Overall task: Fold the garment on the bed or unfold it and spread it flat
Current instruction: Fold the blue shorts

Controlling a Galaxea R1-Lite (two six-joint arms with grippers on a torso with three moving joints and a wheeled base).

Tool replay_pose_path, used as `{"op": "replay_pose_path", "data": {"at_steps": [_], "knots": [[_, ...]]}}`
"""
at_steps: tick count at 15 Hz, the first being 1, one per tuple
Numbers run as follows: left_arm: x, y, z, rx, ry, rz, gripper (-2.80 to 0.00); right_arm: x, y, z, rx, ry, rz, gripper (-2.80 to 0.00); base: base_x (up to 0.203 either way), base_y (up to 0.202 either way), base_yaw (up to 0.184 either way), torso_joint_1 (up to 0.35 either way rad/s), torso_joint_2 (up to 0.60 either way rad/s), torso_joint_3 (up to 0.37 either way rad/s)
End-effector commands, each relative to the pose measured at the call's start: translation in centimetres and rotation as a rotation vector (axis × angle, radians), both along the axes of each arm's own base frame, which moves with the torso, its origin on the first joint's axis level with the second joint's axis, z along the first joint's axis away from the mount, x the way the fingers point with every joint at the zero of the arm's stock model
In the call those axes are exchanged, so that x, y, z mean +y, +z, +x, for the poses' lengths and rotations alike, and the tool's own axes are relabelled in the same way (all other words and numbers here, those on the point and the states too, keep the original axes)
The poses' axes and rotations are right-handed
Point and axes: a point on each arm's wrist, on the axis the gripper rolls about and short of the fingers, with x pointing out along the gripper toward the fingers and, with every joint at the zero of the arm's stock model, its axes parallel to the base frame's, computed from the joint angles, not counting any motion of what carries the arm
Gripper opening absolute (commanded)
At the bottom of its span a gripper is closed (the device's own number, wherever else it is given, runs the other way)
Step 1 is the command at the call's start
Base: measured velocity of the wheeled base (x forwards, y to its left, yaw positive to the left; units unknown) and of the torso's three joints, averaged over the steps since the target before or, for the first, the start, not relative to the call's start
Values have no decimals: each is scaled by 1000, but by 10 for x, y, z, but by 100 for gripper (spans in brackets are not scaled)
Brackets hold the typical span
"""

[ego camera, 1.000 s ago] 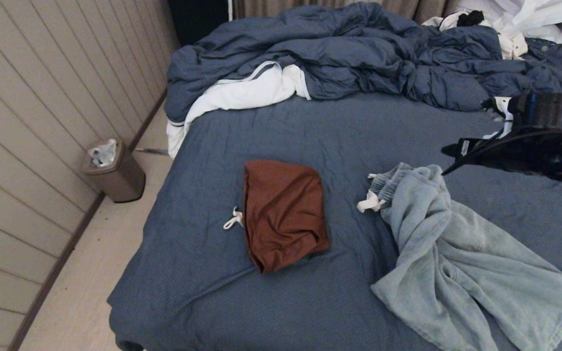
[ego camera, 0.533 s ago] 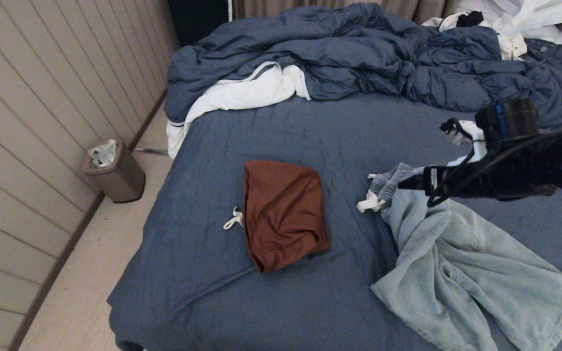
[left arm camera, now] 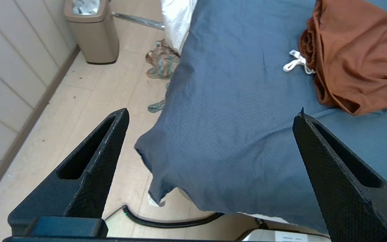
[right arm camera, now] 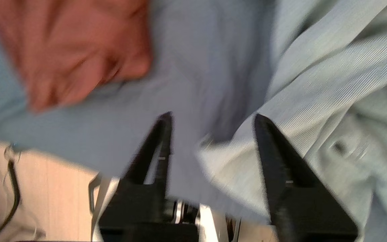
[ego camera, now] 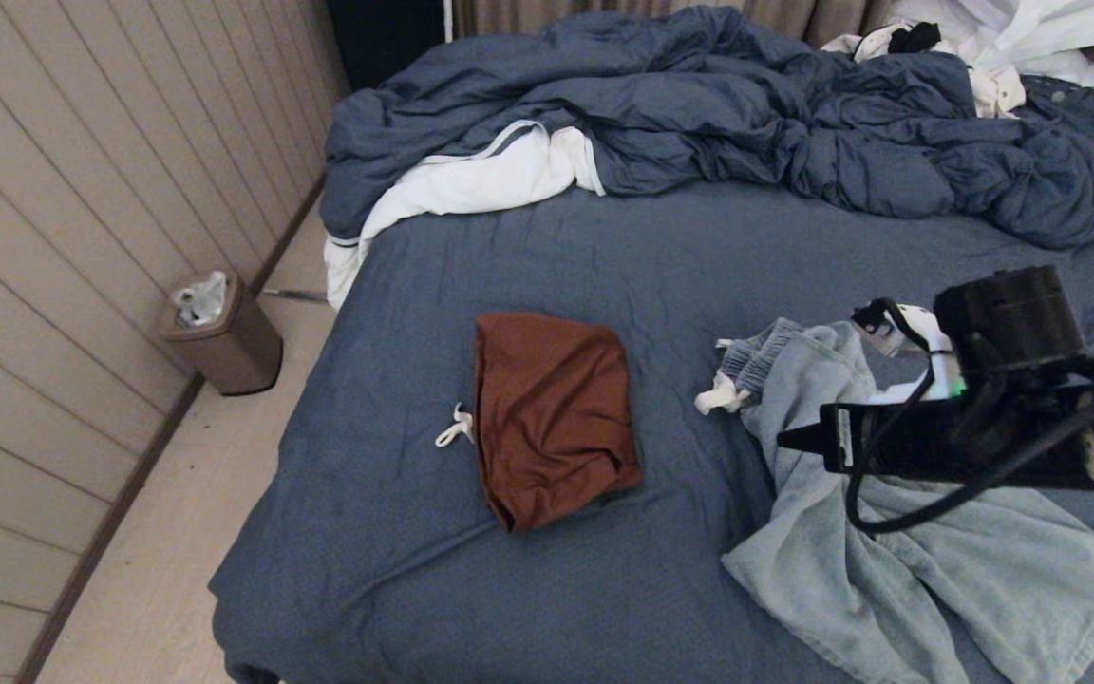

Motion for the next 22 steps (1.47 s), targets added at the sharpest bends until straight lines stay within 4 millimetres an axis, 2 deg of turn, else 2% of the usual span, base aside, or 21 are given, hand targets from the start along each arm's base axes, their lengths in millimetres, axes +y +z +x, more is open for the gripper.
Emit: {"op": "replay_pose_path", "data": {"at_steps": [1,3,6,9,10,11,15,22], "knots": [[0,0,0,1,1,-1,0,4,1,-29,0,28,22,-280,0,0,0,0,0,0],[0,0,0,1,1,-1,0,3,-4,-28,38,-19,61,-280,0,0,0,0,0,0],[0,0,0,1,1,-1,0,0,-28,-30,177,-76,57,-280,0,0,0,0,0,0],[0,0,0,1,1,-1,0,-3,-52,-21,249,-183,11,-280,0,0,0,0,0,0],[0,0,0,1,1,-1,0,-2,-54,-18,217,-202,8,-101,0,0,0,0,0,0],[0,0,0,1,1,-1,0,0,-57,-13,180,-214,16,0,0,0,0,0,0,0],[0,0,0,1,1,-1,0,8,-79,0,137,-278,-11,0,0,0,0,0,0,0],[0,0,0,1,1,-1,0,14,-86,-1,154,-264,-32,0,0,0,0,0,0,0]]}}
